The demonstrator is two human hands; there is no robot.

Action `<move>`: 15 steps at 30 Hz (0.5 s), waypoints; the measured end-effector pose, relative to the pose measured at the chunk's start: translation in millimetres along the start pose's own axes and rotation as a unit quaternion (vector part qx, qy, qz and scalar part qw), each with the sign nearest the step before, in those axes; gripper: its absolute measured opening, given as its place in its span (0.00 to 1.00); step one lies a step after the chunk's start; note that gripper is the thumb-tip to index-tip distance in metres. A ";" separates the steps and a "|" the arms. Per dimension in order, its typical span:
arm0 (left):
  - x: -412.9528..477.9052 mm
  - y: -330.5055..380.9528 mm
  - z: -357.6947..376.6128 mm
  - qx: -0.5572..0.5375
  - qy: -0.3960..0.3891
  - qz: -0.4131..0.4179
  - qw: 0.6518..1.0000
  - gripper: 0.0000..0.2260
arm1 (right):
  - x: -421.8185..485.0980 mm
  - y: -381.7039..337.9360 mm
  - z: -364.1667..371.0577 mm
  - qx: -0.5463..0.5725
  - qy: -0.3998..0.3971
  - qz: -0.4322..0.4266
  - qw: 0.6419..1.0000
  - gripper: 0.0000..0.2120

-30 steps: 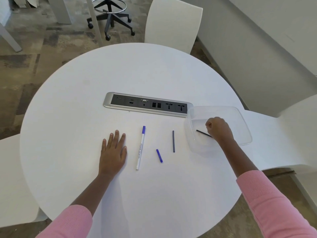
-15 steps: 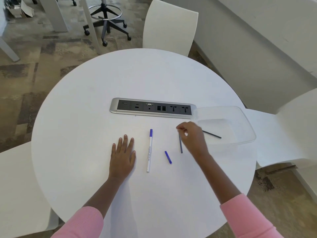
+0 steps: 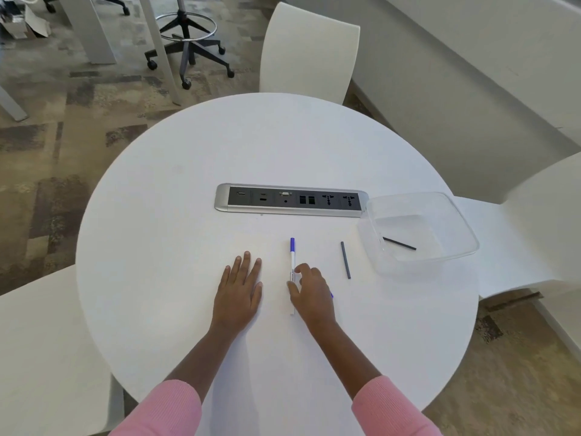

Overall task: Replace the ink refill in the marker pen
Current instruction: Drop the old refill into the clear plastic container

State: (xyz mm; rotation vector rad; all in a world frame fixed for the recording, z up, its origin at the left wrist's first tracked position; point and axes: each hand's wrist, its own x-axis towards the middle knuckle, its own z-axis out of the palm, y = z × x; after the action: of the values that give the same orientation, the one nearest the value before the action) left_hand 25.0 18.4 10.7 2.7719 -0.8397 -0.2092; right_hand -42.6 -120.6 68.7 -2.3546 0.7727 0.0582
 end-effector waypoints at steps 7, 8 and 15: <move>0.3 0.0 -2.5 -0.003 -0.007 0.008 1.000 0.23 | 1.2 -4.0 4.7 0.029 0.009 0.042 0.999 0.11; 1.1 0.2 -2.9 -0.006 -0.019 0.009 1.000 0.23 | 2.0 -4.3 4.0 0.040 0.009 0.045 0.998 0.12; 4.4 23.1 -22.7 -0.210 -0.017 -0.027 0.977 0.22 | 1.1 -10.9 -8.4 0.226 -0.009 0.080 0.971 0.06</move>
State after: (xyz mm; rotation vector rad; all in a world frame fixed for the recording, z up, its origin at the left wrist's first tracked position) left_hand 21.1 1.5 38.4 2.4007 -0.6391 -0.3954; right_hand -37.0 -119.4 81.3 -1.8577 0.8637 -0.0259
